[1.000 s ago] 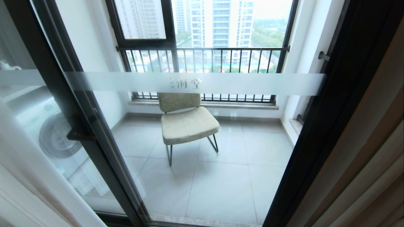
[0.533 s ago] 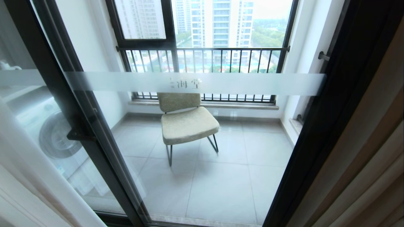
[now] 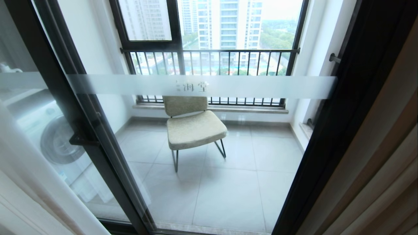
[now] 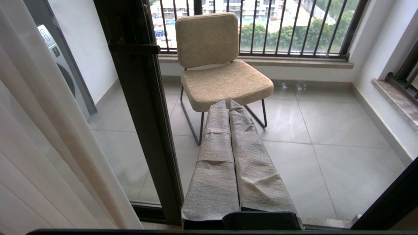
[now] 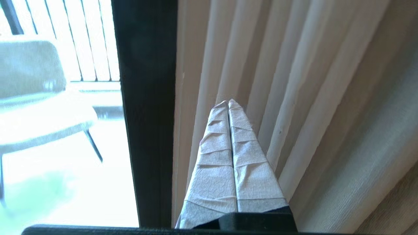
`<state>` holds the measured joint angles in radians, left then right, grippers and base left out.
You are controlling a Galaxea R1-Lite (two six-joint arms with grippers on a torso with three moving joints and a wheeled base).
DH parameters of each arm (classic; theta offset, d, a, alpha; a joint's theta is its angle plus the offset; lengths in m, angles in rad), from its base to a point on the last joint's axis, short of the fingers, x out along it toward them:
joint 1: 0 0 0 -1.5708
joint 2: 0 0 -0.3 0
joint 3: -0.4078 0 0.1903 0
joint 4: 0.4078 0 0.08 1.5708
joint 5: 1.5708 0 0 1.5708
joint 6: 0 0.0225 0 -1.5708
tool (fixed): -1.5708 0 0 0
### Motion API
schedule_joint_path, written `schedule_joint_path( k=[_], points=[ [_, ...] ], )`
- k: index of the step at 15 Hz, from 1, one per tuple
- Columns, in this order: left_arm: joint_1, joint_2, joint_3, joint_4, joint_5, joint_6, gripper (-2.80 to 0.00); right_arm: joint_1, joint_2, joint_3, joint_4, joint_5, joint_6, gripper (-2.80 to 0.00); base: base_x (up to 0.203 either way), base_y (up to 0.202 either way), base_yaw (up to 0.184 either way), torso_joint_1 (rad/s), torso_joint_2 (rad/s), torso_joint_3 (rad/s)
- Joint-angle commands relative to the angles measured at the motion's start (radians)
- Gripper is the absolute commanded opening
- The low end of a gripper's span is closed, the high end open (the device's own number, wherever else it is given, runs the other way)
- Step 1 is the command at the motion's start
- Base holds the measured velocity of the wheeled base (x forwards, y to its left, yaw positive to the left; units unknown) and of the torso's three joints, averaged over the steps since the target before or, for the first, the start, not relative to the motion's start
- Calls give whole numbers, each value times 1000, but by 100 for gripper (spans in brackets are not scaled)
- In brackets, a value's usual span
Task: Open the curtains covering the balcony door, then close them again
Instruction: Pull the inner curtains open on both sides
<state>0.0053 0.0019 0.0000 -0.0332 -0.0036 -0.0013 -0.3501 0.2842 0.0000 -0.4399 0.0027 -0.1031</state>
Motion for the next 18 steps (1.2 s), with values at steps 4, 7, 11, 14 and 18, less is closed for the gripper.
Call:
schedule_joint_path(
  k=[4,7,11,14,18],
  points=[
    [1,0,0,-1,1,0,-280,146,-1,0,88,-6,-35,-280,0,0,0,0,0,0],
    [1,0,0,-2,1,0,-280,223,0,0,143,-8,-35,-280,0,0,0,0,0,0],
    [1,0,0,-1,1,1,-280,351,-77,0,190,-11,-35,-280,0,0,0,0,0,0],
    [1,0,0,-1,1,0,-280,360,-220,0,318,-22,-33,-280,0,0,0,0,0,0],
    [1,0,0,-1,1,0,-280,356,-284,0,440,-5,19,-280,0,0,0,0,0,0]
  ],
)
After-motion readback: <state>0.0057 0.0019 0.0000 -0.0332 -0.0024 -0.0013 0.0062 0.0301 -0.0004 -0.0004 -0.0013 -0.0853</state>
